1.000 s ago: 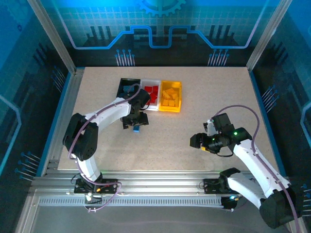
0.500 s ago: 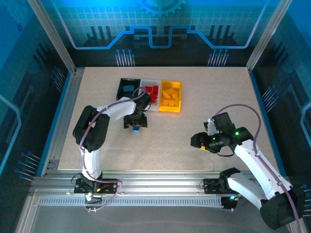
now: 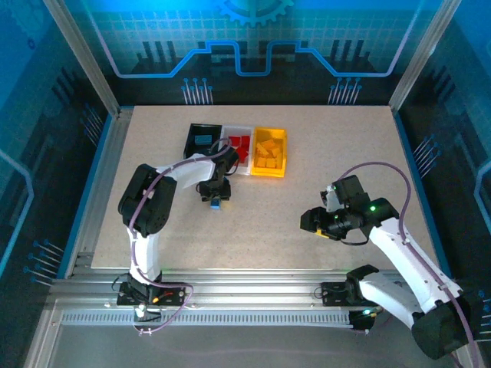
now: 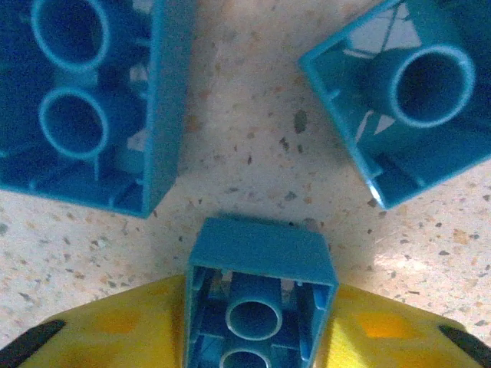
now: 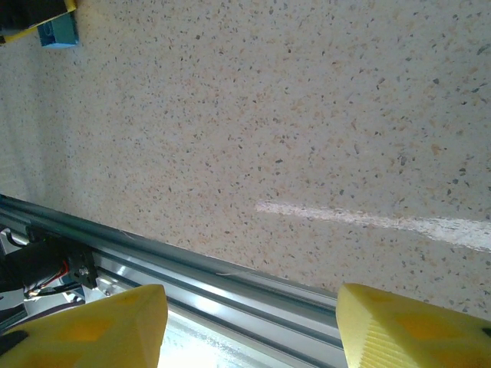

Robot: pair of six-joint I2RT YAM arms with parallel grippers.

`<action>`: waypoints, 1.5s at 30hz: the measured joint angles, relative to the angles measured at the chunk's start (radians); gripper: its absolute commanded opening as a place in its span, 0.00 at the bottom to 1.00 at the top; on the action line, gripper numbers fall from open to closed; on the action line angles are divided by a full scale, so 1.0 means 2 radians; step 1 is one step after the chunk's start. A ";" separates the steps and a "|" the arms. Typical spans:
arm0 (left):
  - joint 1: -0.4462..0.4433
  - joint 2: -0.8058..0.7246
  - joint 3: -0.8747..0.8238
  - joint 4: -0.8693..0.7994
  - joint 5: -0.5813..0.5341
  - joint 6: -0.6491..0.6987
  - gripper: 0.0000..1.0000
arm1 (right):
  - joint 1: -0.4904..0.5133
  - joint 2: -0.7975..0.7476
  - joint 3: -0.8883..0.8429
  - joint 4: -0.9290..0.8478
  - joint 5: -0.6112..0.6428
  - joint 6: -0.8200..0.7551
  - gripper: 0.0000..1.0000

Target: Sort the legos into containers by color

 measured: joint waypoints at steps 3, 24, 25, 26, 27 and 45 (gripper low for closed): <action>0.000 -0.005 -0.006 0.006 0.002 -0.007 0.35 | 0.000 -0.005 0.000 0.000 0.003 0.000 0.61; -0.039 -0.067 -0.046 0.004 0.068 -0.077 0.27 | -0.001 -0.031 -0.017 0.014 0.013 -0.006 0.62; -0.041 -0.076 -0.053 0.007 0.074 -0.086 0.27 | -0.001 -0.030 -0.017 0.014 0.013 -0.008 0.62; -0.042 -0.083 -0.059 0.010 0.080 -0.093 0.27 | -0.002 -0.028 -0.017 0.016 0.013 -0.010 0.62; -0.043 -0.093 -0.066 0.013 0.086 -0.101 0.27 | -0.002 -0.025 -0.017 0.019 0.013 -0.012 0.62; 0.038 -0.119 0.058 0.002 0.121 -0.139 0.28 | -0.005 0.047 -0.027 0.068 -0.014 -0.023 0.62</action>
